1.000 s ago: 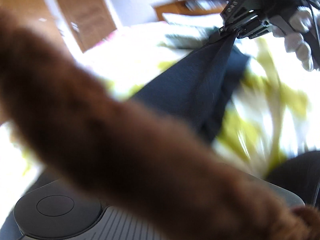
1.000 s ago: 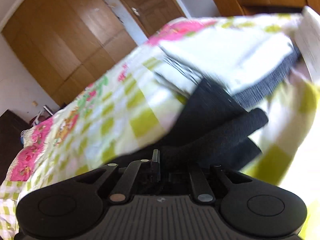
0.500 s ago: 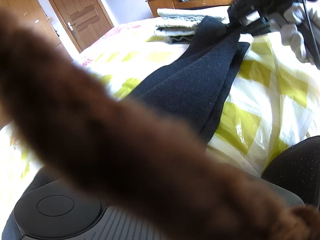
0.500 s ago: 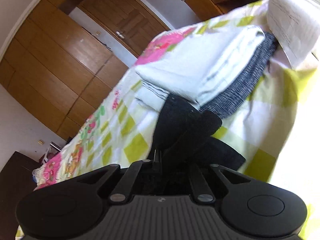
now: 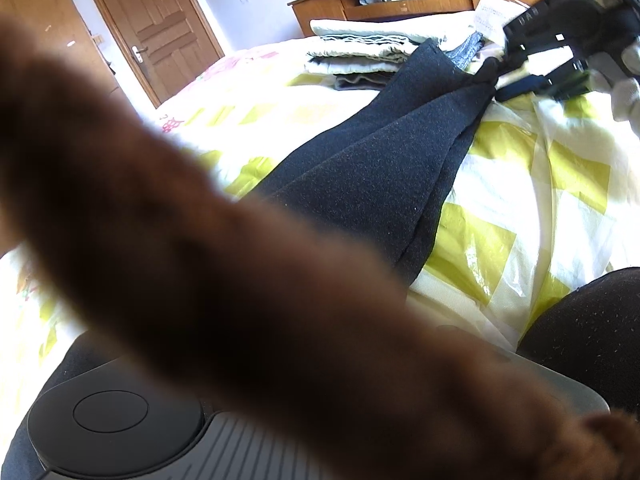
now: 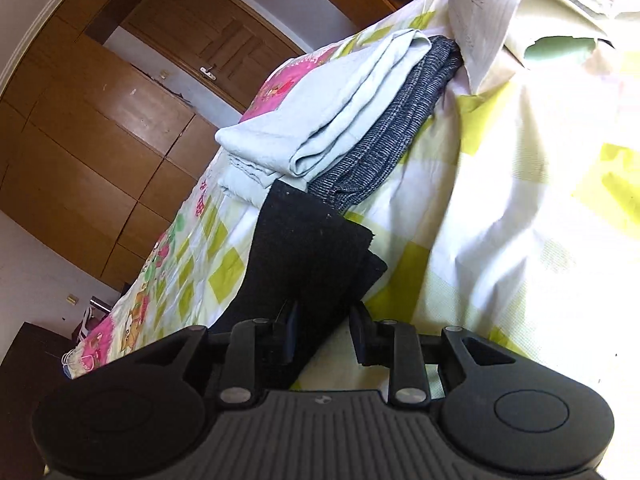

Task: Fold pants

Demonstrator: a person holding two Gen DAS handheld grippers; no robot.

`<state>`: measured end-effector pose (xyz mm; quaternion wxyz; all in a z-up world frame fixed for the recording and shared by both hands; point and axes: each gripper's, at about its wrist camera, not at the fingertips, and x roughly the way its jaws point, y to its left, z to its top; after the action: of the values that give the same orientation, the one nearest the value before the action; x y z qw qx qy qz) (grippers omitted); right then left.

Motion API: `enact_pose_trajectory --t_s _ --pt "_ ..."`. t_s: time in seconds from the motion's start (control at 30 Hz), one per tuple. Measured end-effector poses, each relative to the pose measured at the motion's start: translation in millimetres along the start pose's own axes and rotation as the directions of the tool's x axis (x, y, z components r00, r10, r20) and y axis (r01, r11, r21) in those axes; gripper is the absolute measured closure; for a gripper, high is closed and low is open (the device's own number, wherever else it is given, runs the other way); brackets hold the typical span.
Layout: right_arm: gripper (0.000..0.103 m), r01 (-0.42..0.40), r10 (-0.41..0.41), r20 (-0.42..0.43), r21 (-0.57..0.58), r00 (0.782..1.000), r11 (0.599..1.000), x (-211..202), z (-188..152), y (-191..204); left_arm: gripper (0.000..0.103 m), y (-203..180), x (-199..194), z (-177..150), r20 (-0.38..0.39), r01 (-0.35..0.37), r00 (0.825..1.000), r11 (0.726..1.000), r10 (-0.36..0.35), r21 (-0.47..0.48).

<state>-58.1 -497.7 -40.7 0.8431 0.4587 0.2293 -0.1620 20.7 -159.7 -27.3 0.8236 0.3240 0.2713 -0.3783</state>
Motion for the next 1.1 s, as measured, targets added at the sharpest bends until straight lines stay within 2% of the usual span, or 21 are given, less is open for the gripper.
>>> enact_pose_trajectory --t_s 0.17,0.27,0.4,0.43,0.53,0.67,0.83,0.93,1.1 --pt "0.061 -0.030 0.025 0.058 0.087 0.998 0.996 -10 -3 -9 0.077 -3 -1 0 0.003 0.002 1.000 1.000 -0.002 -0.001" --pt "0.062 -0.026 0.018 0.077 0.100 0.997 0.995 -19 -6 -14 0.077 -3 0 2 0.007 0.007 1.000 1.000 -0.007 -0.001" --pt "0.079 0.092 -0.096 0.054 0.064 0.994 0.994 -21 -5 -10 0.076 -4 0 5 0.027 0.009 1.000 1.000 -0.009 -0.004" --pt "0.079 0.123 -0.125 0.041 0.042 0.991 0.992 -15 -5 -7 0.076 -4 0 6 0.030 0.010 0.999 1.000 -0.009 -0.007" --pt "0.079 0.121 -0.121 0.025 0.023 0.992 0.992 -2 -2 -3 0.076 -7 2 8 0.033 0.012 0.999 1.000 -0.012 -0.011" --pt "0.077 0.064 -0.066 0.019 0.102 0.998 0.993 6 3 -6 0.076 -7 3 10 0.036 0.015 0.999 1.000 -0.014 -0.021" --pt "0.067 0.046 -0.048 0.009 0.133 0.999 0.990 17 8 -2 0.076 -4 6 11 0.035 0.023 0.999 0.999 -0.022 -0.029" --pt "0.065 0.073 -0.073 -0.003 0.096 0.997 0.993 20 7 2 0.076 -3 6 11 0.040 0.028 0.999 0.999 -0.026 -0.039" --pt "0.065 0.125 -0.125 -0.010 0.102 0.992 0.987 11 7 3 0.072 -1 6 11 0.046 0.027 0.999 0.998 -0.024 -0.048"
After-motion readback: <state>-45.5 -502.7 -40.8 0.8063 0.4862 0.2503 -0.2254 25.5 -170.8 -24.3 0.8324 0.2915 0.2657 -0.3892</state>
